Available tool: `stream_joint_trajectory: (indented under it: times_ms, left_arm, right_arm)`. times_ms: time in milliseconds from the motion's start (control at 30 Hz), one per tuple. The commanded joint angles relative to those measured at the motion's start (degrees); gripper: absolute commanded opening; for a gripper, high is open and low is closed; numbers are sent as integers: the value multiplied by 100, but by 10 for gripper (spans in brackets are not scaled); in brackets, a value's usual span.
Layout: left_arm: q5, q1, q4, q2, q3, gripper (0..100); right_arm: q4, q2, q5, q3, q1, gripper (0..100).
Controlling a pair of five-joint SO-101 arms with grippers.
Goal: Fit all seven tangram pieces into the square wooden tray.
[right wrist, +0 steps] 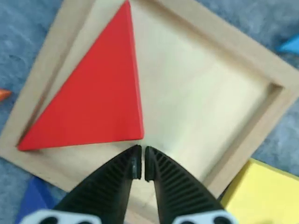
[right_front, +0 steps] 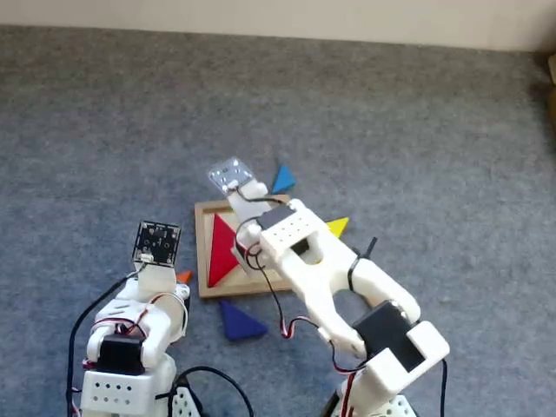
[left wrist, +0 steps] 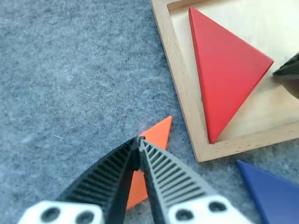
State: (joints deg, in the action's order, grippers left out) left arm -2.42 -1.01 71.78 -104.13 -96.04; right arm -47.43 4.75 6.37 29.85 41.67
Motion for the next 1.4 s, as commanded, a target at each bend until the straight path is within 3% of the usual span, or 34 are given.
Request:
stream_joint_trajectory:
  times_ms: [0, 400, 700, 933, 1100, 1167, 1367]
  left_arm:
    - [-53, -22, 26, 4, -119, 9]
    - [-53, -22, 26, 4, -119, 9]
    - [-53, -22, 26, 4, -119, 9]
    - [-53, -22, 26, 4, -119, 9]
    - [-53, -22, 26, 4, -119, 9]
    - [-53, -22, 26, 4, -119, 9]
    - [-53, -22, 26, 4, -119, 9]
  right_arm:
    - [303, -347, 53, 40, 233, 29]
    - [1130, -382, 53, 66, 462, 29]
    - [136, -1420, 26, 92, 400, 27]
    - [-760, -2255, -26, 92, -593, 27]
    - [-760, -2255, -1275, 66, -1200, 36]
    - [-778, -2255, -1512, 66, -1288, 87]
    - [-769, -2246, -2488, 92, -1446, 369]
